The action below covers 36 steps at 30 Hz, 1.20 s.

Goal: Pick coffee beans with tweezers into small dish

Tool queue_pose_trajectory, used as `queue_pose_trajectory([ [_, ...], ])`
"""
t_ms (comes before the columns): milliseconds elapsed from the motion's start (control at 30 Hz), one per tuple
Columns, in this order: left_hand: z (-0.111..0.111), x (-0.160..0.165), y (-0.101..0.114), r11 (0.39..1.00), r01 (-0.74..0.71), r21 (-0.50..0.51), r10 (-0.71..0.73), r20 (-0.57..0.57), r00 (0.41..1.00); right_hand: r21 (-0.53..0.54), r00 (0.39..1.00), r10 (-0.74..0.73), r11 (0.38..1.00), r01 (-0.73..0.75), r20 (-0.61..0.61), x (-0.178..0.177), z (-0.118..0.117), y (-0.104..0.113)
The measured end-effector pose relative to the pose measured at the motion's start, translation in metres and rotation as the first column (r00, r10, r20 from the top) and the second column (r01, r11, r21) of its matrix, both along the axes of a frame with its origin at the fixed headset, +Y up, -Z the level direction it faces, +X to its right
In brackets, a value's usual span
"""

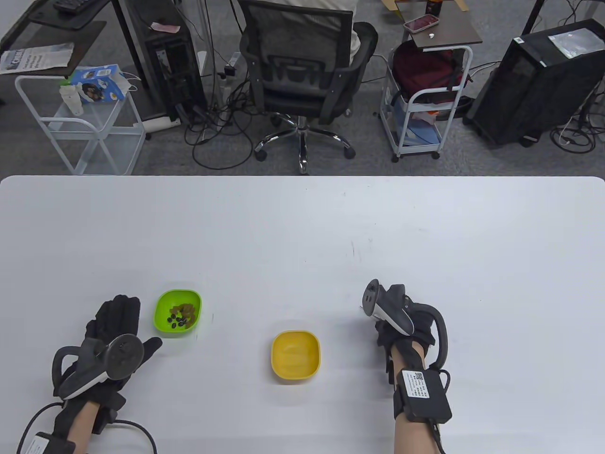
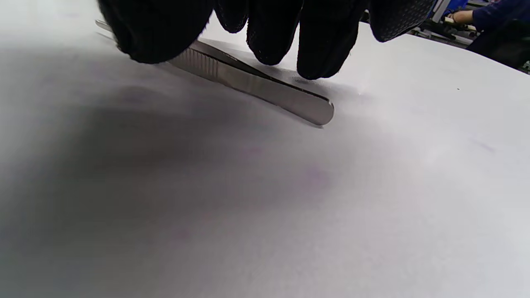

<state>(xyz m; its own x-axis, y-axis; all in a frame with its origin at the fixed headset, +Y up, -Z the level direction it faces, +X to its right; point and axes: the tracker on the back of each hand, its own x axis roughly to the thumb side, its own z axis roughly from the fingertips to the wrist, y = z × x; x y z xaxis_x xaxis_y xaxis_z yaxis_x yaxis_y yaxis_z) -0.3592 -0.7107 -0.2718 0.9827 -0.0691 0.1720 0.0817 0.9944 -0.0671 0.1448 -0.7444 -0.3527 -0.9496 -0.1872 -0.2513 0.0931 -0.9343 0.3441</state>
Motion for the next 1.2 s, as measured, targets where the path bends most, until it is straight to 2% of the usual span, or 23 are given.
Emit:
queue_pose_trajectory([
  [333, 0.0003, 0.0003, 0.0002, 1.000, -0.001, 0.002, 0.001, 0.004, 1.000, 0.007, 0.999, 0.053, 0.999, -0.053, 0.013, 0.0015, -0.0031, -0.0077],
  [633, 0.0008, 0.0010, -0.0003, 1.000, -0.001, 0.007, 0.001, 0.012, 1.000, 0.061, 0.997, 0.080, 0.995, -0.081, 0.025, 0.0014, -0.0023, -0.0075],
  [867, 0.0008, 0.0012, -0.0003, 1.000, 0.000, 0.005, 0.000, 0.010, 1.000, 0.083, 0.993, 0.122, 0.989, -0.121, -0.008, -0.0006, -0.0034, -0.0077],
  [1200, 0.0004, 0.0003, 0.0013, 1.000, -0.005, 0.006, 0.005, 0.004, 1.000, 0.039, 0.991, 0.128, 0.991, -0.126, -0.041, -0.0022, -0.0018, -0.0114],
])
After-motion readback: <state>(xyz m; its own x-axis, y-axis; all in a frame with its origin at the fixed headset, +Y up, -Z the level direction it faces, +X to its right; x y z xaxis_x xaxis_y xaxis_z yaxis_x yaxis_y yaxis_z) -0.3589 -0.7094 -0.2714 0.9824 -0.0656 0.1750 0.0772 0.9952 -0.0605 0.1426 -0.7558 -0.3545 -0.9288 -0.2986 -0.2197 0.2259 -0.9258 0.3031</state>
